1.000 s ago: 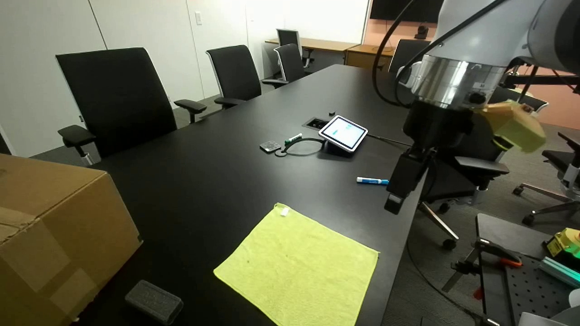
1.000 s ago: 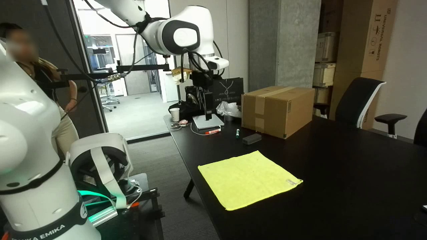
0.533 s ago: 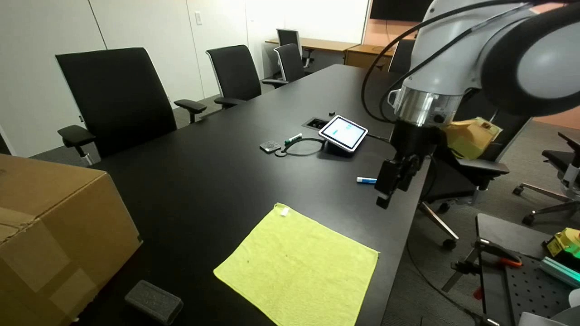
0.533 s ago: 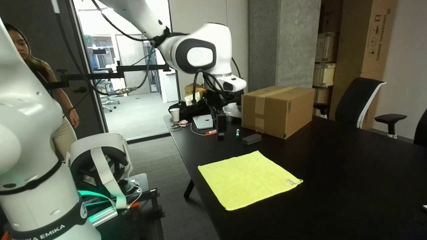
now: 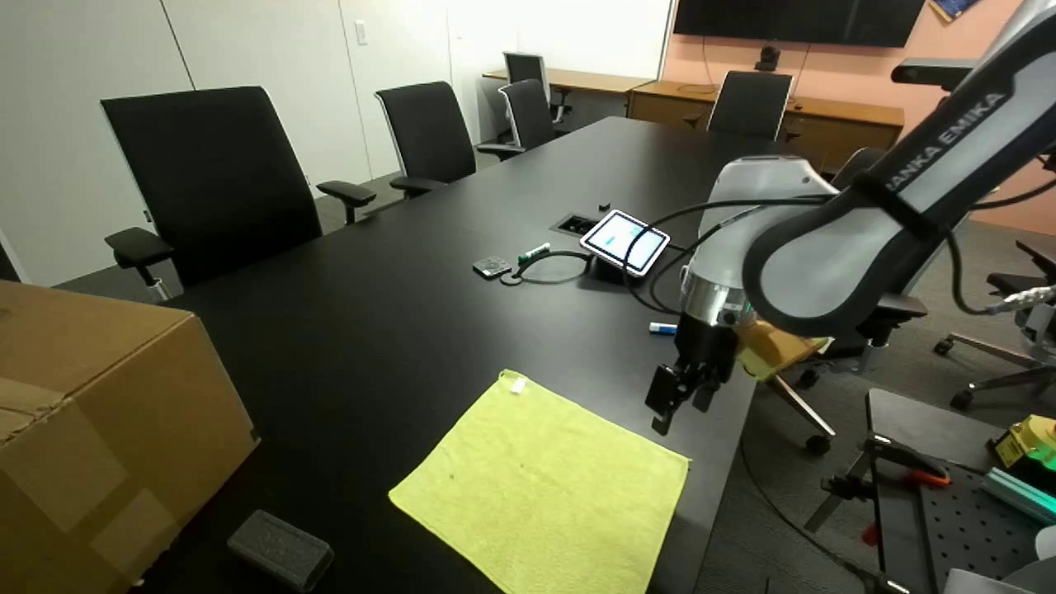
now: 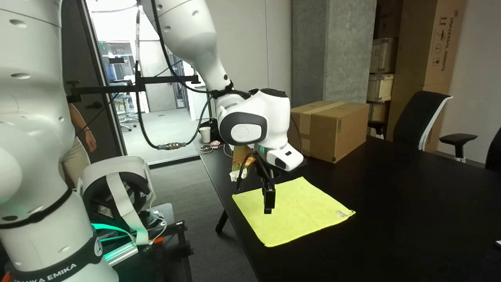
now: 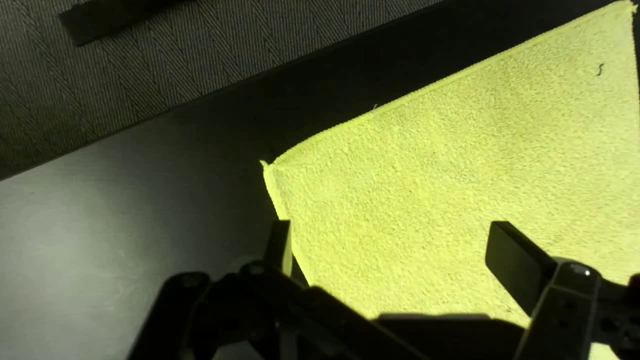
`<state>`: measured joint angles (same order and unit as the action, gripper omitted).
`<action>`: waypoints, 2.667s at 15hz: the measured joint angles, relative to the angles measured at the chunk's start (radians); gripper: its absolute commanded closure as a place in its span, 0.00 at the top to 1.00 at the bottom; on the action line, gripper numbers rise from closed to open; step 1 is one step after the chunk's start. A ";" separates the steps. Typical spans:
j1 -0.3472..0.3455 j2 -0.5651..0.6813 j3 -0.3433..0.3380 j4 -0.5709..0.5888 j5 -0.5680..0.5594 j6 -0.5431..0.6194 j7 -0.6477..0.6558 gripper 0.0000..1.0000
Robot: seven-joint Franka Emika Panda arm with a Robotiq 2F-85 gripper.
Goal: Fold the towel on the table
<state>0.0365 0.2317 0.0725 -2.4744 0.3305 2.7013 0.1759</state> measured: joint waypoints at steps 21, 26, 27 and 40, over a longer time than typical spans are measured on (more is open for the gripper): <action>0.082 0.292 -0.056 0.102 0.225 0.107 0.671 1.00; 0.114 0.321 -0.082 0.101 0.207 0.127 0.792 1.00; 0.122 0.331 -0.092 0.102 0.198 0.139 0.814 1.00; 0.247 0.379 -0.214 0.107 0.074 0.255 1.033 0.66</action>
<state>0.2831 0.6105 -0.1412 -2.3675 0.4049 2.9560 1.2086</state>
